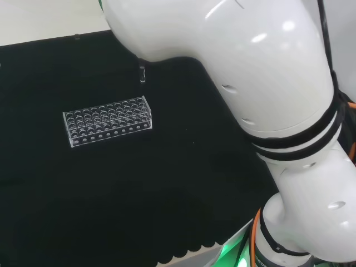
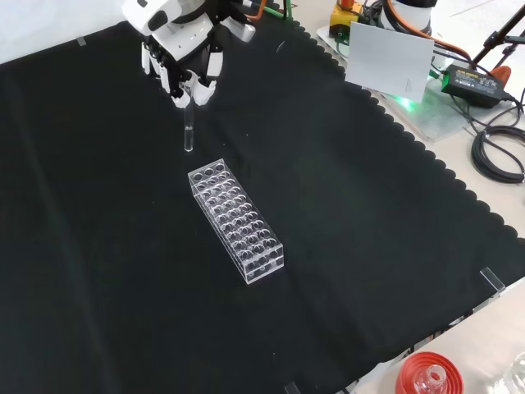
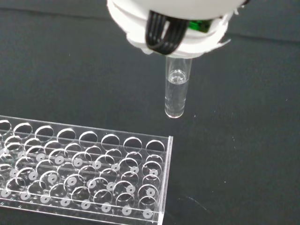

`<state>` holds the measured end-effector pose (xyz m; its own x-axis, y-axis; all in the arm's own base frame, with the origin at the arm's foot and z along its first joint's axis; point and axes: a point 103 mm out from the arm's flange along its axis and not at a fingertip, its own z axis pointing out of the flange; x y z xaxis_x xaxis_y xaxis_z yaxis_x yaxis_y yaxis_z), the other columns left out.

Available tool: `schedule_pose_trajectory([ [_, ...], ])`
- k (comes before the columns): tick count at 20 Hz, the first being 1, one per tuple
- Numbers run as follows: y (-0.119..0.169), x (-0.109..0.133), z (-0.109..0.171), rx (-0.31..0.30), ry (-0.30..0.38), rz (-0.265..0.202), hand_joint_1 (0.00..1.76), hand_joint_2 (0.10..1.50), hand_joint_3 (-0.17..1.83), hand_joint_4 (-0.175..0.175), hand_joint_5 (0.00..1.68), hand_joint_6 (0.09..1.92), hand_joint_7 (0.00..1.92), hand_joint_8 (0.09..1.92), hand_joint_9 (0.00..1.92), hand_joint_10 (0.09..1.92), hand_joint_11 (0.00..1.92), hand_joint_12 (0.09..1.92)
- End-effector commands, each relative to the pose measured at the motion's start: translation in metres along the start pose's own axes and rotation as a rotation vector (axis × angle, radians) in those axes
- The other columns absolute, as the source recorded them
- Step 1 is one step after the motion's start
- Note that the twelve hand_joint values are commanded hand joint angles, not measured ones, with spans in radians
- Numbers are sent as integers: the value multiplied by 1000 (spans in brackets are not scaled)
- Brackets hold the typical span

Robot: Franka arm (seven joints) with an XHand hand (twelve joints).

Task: Put the test tube back in the rack.

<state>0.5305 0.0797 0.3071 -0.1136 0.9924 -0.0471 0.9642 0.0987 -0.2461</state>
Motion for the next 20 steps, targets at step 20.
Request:
schedule_pose_trajectory([
  [20, 21, 8, 26, 110, 120, -29, 1433, 675, 505, -175, 1381, 378, 1862, 302, 1398, 412, 1009, 1161],
])
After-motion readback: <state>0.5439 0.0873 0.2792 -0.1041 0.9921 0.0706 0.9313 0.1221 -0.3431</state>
